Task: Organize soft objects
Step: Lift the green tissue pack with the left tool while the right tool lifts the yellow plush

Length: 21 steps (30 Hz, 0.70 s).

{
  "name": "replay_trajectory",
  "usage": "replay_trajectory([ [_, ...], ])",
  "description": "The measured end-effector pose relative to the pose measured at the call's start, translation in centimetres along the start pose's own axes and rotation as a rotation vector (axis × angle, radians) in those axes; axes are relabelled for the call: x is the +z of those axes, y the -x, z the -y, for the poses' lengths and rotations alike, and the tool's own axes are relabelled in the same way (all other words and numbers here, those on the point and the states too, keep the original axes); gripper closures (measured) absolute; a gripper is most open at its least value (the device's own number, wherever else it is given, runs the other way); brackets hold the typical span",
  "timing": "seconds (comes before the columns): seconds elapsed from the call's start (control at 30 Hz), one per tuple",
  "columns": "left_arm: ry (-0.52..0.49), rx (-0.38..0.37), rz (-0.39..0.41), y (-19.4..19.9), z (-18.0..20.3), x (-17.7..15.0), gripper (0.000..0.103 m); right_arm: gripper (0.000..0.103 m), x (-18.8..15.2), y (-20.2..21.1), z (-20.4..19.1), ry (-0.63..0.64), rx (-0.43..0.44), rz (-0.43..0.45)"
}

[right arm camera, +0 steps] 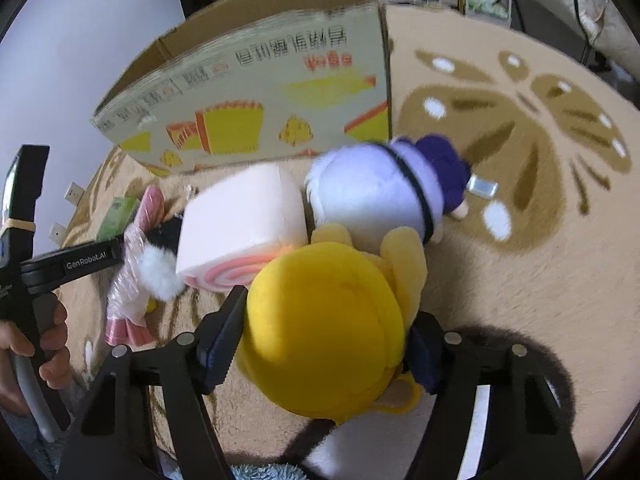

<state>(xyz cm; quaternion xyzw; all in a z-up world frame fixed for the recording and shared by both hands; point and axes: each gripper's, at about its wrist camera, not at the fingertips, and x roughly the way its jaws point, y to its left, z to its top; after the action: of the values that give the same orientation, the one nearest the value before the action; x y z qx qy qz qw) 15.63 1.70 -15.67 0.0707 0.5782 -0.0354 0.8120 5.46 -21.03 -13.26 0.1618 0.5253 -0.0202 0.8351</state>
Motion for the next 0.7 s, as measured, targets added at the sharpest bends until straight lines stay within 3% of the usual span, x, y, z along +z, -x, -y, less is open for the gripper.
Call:
replay_trajectory([
  [0.2, -0.03, 0.032, 0.047, 1.2, 0.5, -0.3, 0.046, 0.028, 0.5, 1.6, 0.7, -0.02, -0.004, 0.066],
  [0.43, 0.007, 0.039, 0.138, 3.9, -0.3, -0.2, 0.048, 0.028, 1.4, 2.9, 0.4, 0.007, -0.023, 0.145],
  [0.7, 0.041, 0.041, 0.311, 8.2, -0.8, 0.5, 0.048, 0.028, 3.1, 5.3, -0.2, 0.051, -0.034, 0.274],
])
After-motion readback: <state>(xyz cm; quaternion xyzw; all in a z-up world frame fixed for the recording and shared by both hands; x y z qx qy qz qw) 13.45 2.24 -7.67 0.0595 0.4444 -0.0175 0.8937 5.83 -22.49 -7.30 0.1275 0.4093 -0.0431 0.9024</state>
